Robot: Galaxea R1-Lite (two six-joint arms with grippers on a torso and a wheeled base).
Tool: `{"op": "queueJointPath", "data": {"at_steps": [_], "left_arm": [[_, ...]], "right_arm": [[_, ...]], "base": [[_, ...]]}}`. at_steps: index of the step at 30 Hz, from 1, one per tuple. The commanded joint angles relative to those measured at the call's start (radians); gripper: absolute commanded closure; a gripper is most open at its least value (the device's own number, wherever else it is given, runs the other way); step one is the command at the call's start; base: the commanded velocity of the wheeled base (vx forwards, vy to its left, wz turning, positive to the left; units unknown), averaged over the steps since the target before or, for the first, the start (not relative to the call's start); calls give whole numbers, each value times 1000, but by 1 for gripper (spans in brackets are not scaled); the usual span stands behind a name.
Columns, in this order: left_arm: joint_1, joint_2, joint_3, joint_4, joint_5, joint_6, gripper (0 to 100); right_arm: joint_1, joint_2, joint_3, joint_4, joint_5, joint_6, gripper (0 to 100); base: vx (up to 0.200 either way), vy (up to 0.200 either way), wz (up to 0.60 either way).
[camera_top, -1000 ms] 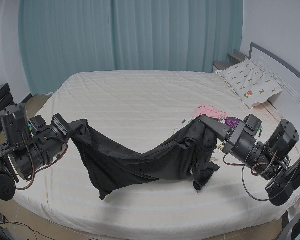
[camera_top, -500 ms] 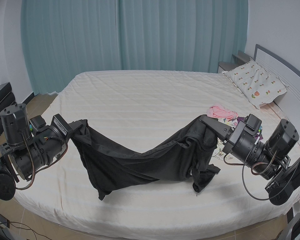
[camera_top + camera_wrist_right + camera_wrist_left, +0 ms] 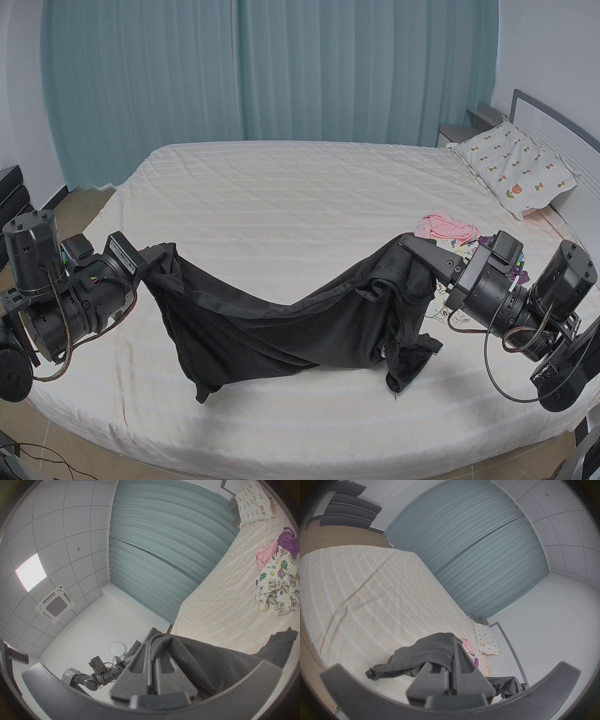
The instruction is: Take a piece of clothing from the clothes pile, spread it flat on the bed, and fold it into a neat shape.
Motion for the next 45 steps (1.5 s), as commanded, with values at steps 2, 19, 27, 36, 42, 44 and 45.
{"op": "queueJointPath", "data": {"at_steps": [2,19,27,36,42,44,45], "left_arm": [[-9,-6,6,0,0,-2,100],[-52,-199,52,106,13,0,100],[-55,-360,-63,324,14,2,100],[-37,-285,-174,379,14,2,100],[11,-148,-164,368,8,0,100],[32,-118,-172,365,-3,0,100],[51,-90,-178,363,-7,0,100]], "right_arm": [[0,-33,49,-10,22,-26,100],[11,-369,126,85,198,-54,100],[-1,-643,-129,487,189,-47,100],[-104,-454,-537,799,190,-49,100],[-150,-200,-589,773,190,-57,100],[-155,-129,-600,736,189,-57,100],[-159,-92,-614,710,186,-57,100]], "base": [[-200,0,0],[-200,0,0],[-125,0,0],[0,0,0],[0,0,0],[0,0,0],[0,0,0]]}}
